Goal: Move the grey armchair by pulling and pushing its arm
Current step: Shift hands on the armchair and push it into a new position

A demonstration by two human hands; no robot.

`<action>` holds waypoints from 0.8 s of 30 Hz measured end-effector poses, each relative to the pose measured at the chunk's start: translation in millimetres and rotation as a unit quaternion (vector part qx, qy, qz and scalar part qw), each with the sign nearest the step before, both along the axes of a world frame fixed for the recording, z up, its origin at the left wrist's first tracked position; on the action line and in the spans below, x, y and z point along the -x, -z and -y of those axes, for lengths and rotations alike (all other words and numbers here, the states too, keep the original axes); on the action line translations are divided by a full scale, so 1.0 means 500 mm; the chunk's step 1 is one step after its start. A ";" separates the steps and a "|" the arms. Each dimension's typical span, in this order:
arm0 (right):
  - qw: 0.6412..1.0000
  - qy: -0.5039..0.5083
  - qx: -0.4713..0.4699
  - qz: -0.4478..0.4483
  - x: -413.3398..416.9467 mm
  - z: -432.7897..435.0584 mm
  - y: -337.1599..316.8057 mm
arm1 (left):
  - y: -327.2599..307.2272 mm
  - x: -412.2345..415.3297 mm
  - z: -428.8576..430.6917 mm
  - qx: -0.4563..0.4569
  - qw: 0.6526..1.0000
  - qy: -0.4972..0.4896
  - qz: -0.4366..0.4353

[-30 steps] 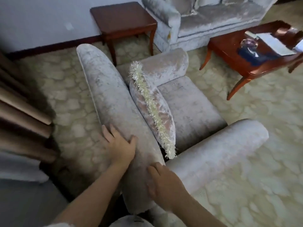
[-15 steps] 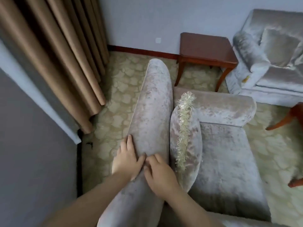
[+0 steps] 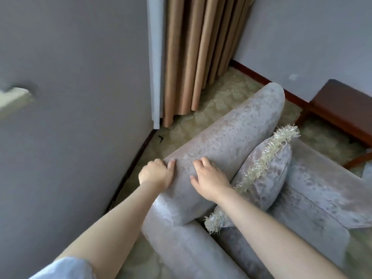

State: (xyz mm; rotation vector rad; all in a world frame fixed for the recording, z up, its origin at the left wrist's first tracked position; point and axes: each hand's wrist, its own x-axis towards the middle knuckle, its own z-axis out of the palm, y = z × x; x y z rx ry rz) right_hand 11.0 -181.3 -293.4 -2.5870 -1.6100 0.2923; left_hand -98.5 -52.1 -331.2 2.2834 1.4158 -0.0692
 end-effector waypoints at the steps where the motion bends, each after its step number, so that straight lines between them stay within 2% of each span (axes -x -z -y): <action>1: 1.000 -0.001 -0.012 0.022 -0.002 -0.015 -0.002 | 0.001 0.001 0.003 0.003 1.000 -0.012 0.016; 5: 0.998 0.000 -0.045 0.035 -0.022 -0.095 -0.008 | 0.010 0.005 0.005 -0.024 0.998 -0.029 0.050; 8: 0.997 -0.066 0.020 0.025 -0.033 -0.153 0.010 | 0.021 0.007 0.004 -0.024 0.992 -0.070 0.098; 12: 0.990 -0.138 0.027 0.023 -0.046 -0.204 0.022 | 0.032 0.004 0.012 -0.025 0.971 -0.169 0.169; 16: 0.978 -0.200 0.048 0.025 -0.048 -0.228 0.038 | 0.031 -0.004 0.017 0.007 0.931 -0.296 0.212; 24: 0.976 -0.198 -0.002 0.086 -0.032 -0.212 0.074 | 0.027 0.014 0.053 -0.009 0.940 -0.281 0.193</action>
